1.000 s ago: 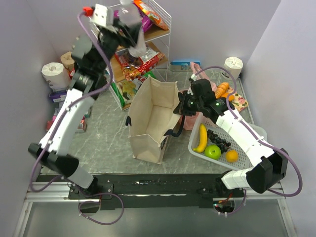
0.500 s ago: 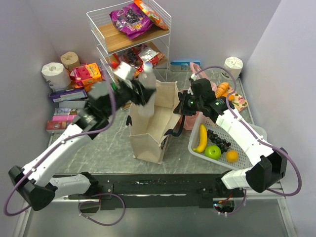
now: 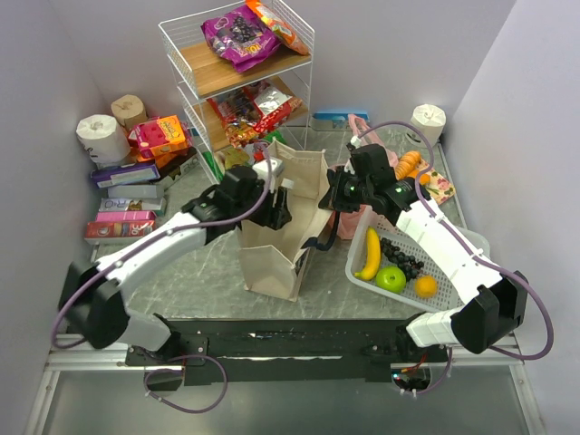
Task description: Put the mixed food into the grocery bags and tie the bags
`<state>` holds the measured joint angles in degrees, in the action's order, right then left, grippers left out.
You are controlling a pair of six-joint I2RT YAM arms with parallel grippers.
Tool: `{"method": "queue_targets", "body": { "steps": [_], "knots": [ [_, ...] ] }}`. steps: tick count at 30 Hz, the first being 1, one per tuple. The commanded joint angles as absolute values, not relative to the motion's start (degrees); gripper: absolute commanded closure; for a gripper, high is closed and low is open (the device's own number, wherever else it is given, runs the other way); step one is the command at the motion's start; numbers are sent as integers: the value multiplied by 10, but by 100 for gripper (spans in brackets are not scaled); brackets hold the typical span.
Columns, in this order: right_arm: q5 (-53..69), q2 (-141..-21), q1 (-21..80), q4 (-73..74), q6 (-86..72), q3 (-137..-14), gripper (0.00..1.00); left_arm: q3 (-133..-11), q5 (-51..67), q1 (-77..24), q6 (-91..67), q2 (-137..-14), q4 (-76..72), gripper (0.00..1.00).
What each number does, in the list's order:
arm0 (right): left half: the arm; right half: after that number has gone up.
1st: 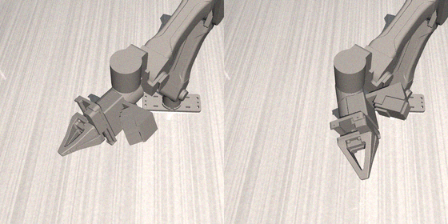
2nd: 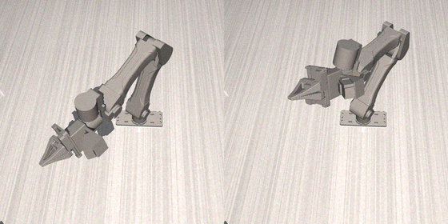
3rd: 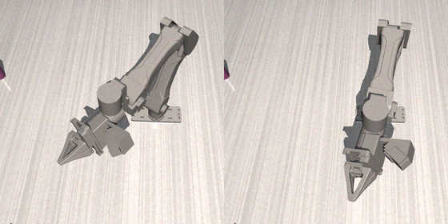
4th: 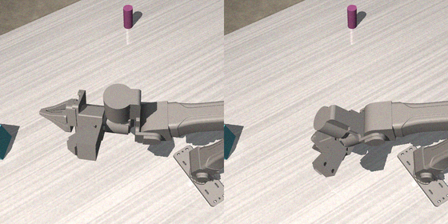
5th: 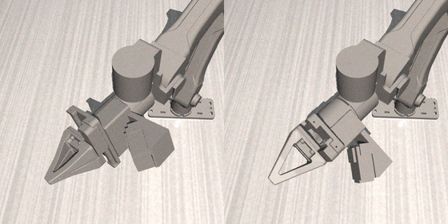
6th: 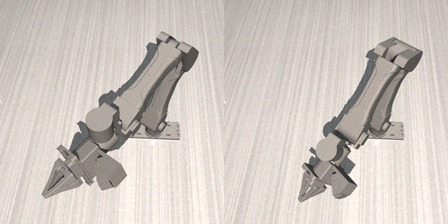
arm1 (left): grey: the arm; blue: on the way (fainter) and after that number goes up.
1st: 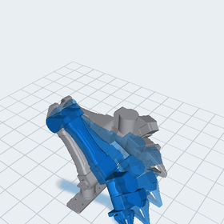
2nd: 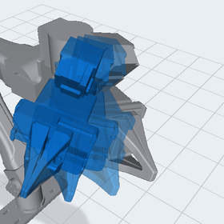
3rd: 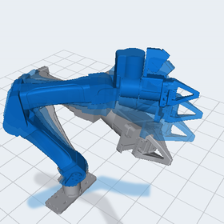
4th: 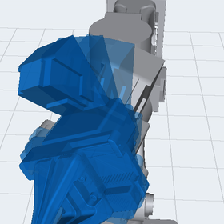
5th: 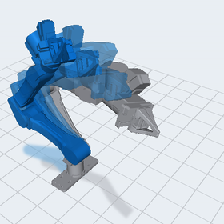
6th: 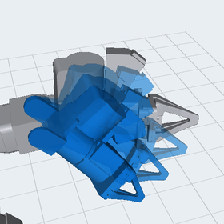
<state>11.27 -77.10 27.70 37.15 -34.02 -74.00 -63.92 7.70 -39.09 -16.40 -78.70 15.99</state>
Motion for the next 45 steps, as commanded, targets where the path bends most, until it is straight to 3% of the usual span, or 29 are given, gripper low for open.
{"method": "queue_targets", "body": {
  "steps": [1, 7, 9, 11, 12, 13, 21, 27, 35, 39, 45],
  "knots": [
    [110, -766, 270, 349, -340, -759, 100, -687, 124, -392, -197, -821, 135, 96],
    [107, -760, 270, 345, -341, -752, 100, -679, 113, -392, -204, -846, 134, 66],
    [107, -762, 269, 347, -340, -751, 100, -686, 112, -392, -206, -848, 135, 42],
    [107, -763, 268, 348, -339, -751, 99, -693, 116, -393, -208, -846, 134, 31],
    [107, -763, 267, 348, -338, -751, 99, -694, 116, -393, -207, -843, 132, 8],
    [107, -762, 266, 348, -338, -751, 99, -694, 115, -392, -207, -836, 127, 2],
    [108, -761, 264, 347, -338, -749, 98, -708, 93, -393, -186, -760, 82, 4],
    [111, -762, 263, 345, -338, -749, 98, -826, -17, -394, -152, -734, 98, 4],
    [121, -763, 263, 337, -341, -749, 97, -1097, -201, -375, -148, -880, 131, 4],
    [128, -758, 262, 333, -344, -747, 97, -1217, -194, -336, -208, -954, 156, 4],
    [121, -744, 263, 333, -344, -738, 97, -1273, -175, -282, -272, -1010, 155, 4]
  ]
}}
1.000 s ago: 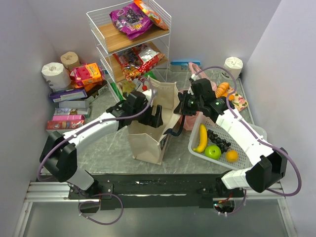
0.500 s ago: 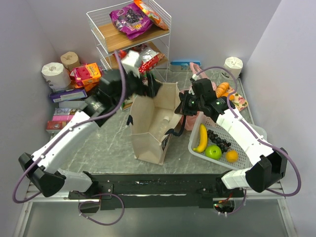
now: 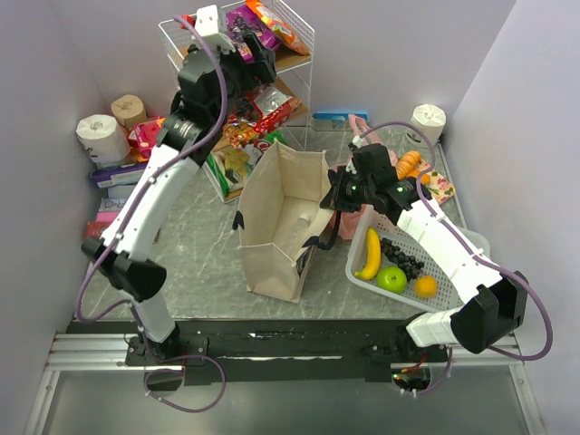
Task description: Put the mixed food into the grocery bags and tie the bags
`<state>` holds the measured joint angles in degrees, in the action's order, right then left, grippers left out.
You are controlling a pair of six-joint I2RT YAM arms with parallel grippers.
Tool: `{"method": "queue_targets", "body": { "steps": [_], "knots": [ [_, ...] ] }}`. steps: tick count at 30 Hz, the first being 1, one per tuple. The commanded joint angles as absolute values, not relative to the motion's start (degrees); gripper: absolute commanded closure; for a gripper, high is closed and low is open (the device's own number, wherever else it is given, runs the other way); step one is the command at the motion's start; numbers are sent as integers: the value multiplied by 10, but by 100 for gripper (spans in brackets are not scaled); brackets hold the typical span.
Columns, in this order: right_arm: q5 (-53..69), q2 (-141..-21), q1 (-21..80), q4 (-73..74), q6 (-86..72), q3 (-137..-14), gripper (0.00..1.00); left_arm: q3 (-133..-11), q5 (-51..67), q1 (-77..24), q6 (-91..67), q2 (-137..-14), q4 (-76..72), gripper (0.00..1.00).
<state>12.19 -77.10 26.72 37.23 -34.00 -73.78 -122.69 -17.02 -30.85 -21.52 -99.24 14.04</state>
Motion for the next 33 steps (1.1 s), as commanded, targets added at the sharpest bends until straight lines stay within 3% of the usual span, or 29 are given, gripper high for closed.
{"method": "queue_targets", "body": {
  "steps": [1, 19, 28, 31, 33],
  "knots": [
    [120, -743, 262, 334, -344, -737, 97, -1280, -172, -277, -279, -1021, 156, 4],
    [111, -736, 263, 339, -339, -748, 98, -1300, -106, -212, -345, -1086, 135, 1],
    [103, -727, 261, 340, -339, -743, 97, -1305, -91, -208, -356, -1105, 127, 21],
    [105, -727, 259, 340, -338, -743, 97, -1298, -92, -208, -359, -1108, 114, 33],
    [107, -729, 259, 340, -339, -744, 97, -1299, -92, -207, -359, -1111, 104, 48]
  ]
}}
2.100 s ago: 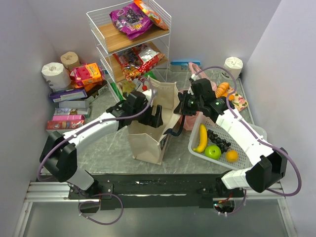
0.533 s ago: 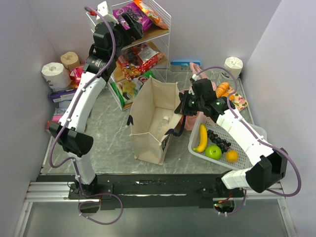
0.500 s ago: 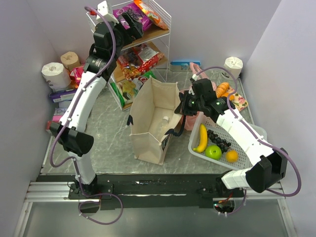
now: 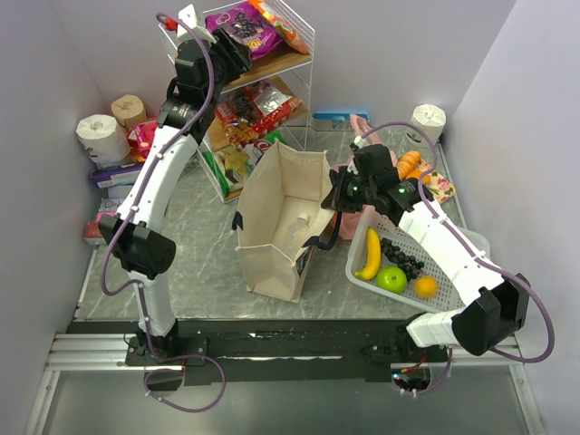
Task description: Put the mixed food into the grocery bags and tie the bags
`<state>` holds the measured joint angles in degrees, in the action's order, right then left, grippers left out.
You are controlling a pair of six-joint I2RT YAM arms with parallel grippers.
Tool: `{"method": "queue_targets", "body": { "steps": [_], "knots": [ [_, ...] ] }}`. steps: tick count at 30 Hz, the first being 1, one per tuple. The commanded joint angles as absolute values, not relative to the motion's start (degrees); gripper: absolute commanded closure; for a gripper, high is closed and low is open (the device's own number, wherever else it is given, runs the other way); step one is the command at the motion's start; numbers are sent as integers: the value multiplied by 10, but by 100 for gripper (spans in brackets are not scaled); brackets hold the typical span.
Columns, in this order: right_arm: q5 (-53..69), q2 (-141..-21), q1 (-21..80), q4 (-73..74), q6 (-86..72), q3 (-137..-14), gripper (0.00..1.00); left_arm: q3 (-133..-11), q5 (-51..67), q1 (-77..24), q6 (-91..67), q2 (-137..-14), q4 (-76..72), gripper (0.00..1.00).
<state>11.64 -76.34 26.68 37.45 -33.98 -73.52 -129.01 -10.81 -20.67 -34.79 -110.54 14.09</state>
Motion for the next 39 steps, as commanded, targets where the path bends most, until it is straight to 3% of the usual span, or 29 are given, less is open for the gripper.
{"method": "queue_targets", "body": {
  "steps": [1, 2, 4, 5, 8, 29, 39],
  "knots": [
    [108, -729, 258, 340, -339, -745, 97, -1298, -91, -208, -359, -1110, 98, 54],
    [108, -728, 259, 340, -339, -745, 97, -1296, -92, -208, -359, -1111, 94, 68],
    [109, -729, 259, 341, -339, -745, 97, -1288, -102, -208, -350, -1103, 70, 78],
    [109, -729, 259, 341, -338, -744, 97, -1279, -107, -208, -347, -1100, 63, 87],
    [109, -729, 258, 340, -337, -744, 97, -1256, -127, -208, -330, -1080, 33, 99],
    [113, -737, 256, 338, -334, -749, 97, -1117, -29, -210, -170, -934, -235, 99],
    [112, -744, 255, 341, -332, -755, 97, -1114, 83, -223, -153, -879, -216, 99]
  ]
}}
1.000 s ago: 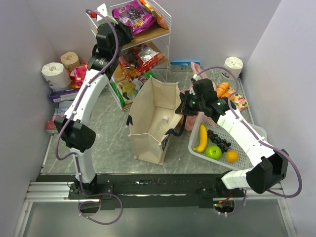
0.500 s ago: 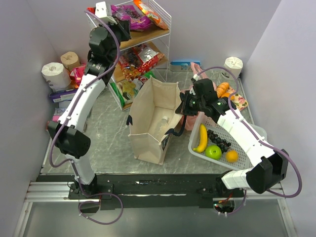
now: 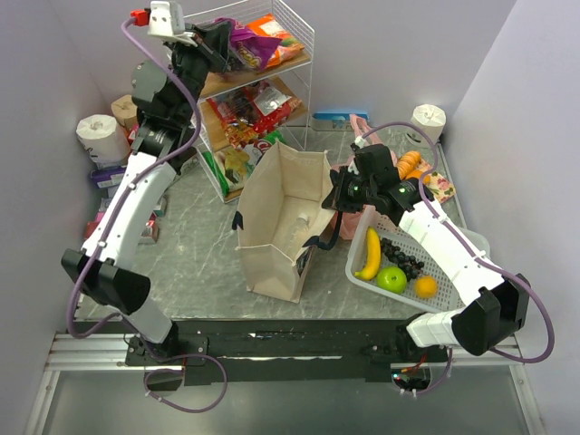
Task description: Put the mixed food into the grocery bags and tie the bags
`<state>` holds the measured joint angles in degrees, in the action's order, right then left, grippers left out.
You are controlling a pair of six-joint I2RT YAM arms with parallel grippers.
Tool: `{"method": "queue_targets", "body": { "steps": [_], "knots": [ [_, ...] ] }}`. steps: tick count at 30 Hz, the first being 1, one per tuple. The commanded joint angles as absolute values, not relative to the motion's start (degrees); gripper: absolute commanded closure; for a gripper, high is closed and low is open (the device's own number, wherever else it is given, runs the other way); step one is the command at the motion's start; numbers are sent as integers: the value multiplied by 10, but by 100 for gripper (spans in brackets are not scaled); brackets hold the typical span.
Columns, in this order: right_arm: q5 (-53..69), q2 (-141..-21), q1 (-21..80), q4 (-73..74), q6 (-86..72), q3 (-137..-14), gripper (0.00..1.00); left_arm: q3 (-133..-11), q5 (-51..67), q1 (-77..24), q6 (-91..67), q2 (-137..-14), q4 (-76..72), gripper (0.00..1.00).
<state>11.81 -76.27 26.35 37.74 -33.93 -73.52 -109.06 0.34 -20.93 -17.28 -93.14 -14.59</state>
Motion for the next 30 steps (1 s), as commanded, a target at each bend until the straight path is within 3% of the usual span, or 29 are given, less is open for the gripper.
{"method": "queue_targets", "body": {
  "steps": [1, 8, 15, 21, 28, 30],
  "knots": [
    [112, -744, 256, 341, -331, -756, 97, -1118, 92, -223, -152, -870, -209, 99],
    [109, -753, 253, 342, -330, -760, 97, -1042, 153, -288, -175, -784, -154, 99],
    [115, -758, 254, 342, -334, -761, 98, -839, 130, -364, -245, -687, -104, 99],
    [111, -754, 254, 346, -338, -753, 98, -759, 110, -384, -211, -680, 42, 99],
    [111, -748, 254, 348, -344, -745, 97, -683, 101, -385, -189, -686, 88, 99],
    [112, -749, 254, 349, -344, -745, 98, -704, 127, -385, -185, -705, 111, 76]
  ]
}}
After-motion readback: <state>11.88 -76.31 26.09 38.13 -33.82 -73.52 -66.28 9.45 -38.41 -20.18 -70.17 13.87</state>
